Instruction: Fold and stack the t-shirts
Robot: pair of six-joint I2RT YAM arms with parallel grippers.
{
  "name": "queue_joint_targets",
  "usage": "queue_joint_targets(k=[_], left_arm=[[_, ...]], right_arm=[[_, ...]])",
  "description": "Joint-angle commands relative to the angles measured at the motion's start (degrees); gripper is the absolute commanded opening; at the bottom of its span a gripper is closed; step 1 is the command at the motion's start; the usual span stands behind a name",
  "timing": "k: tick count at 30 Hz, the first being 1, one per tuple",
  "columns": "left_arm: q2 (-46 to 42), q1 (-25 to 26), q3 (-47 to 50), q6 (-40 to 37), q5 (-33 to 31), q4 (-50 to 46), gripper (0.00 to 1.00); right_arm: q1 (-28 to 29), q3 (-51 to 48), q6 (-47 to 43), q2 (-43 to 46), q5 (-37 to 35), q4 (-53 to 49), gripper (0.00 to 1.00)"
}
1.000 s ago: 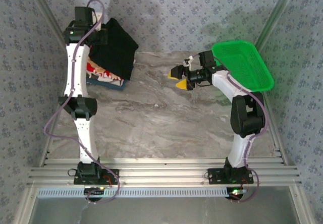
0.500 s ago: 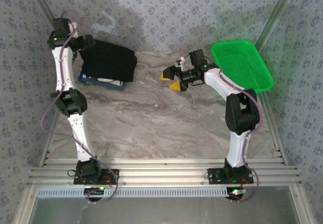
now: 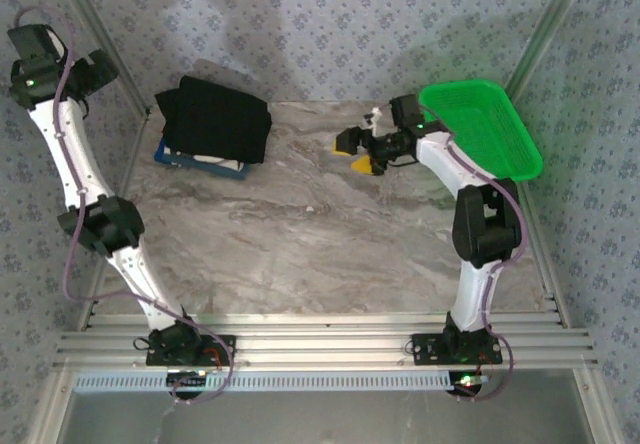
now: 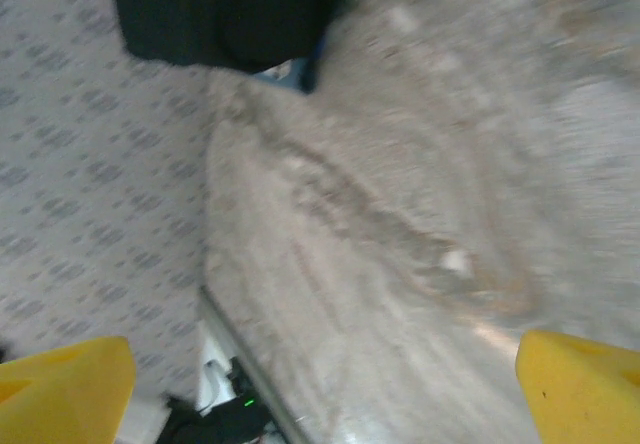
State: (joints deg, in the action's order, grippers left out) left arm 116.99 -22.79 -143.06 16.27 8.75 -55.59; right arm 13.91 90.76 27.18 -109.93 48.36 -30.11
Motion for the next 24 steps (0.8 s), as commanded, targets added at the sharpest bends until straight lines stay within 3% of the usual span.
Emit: queue_joint_targets(k=[1, 3, 4, 8, 12, 17, 19, 24], left_arm=[[-17.1, 1.5, 30.3, 5.2, 6.3, 22.5, 1.0], [-30.7, 1.3, 54.9, 10.6, 5.9, 42.6, 1.0], [-34.7, 1.6, 63.3, 11.5, 4.7, 47.6, 0.99], [-43.7, 6.0, 82.2, 7.3, -4.6, 47.8, 1.0], [-52.5, 9.8, 99.1, 3.7, -12.9, 53.6, 1.0], [-60.4, 12.4, 116.9, -2.2, -16.9, 68.5, 1.0], [-61.1, 12.7, 121.2, -2.8, -17.0, 73.9, 1.0], [-57.8, 13.4, 126.1, -1.7, -16.1, 83.4, 1.0]], right_arm=[[-4.7, -3.1, -6.8, 6.6, -12.0, -3.2, 1.0], [-8.0, -7.9, -7.1, 9.7, -19.9, 0.1, 1.0], [-9.4, -10.1, -7.0, 10.9, -24.0, 2.0, 1.0], [-12.6, -22.8, -9.1, 18.9, -45.8, 12.4, 1.0], [-13.4, -37.9, -14.6, 26.6, -59.4, 27.5, 1.0], [-17.8, -44.8, -13.9, 27.3, -58.7, 29.9, 1.0], [-19.5, -51.9, -16.4, 30.9, -52.2, 38.1, 1.0], [-19.8, -62.3, -16.9, 33.0, -57.3, 52.5, 1.0]])
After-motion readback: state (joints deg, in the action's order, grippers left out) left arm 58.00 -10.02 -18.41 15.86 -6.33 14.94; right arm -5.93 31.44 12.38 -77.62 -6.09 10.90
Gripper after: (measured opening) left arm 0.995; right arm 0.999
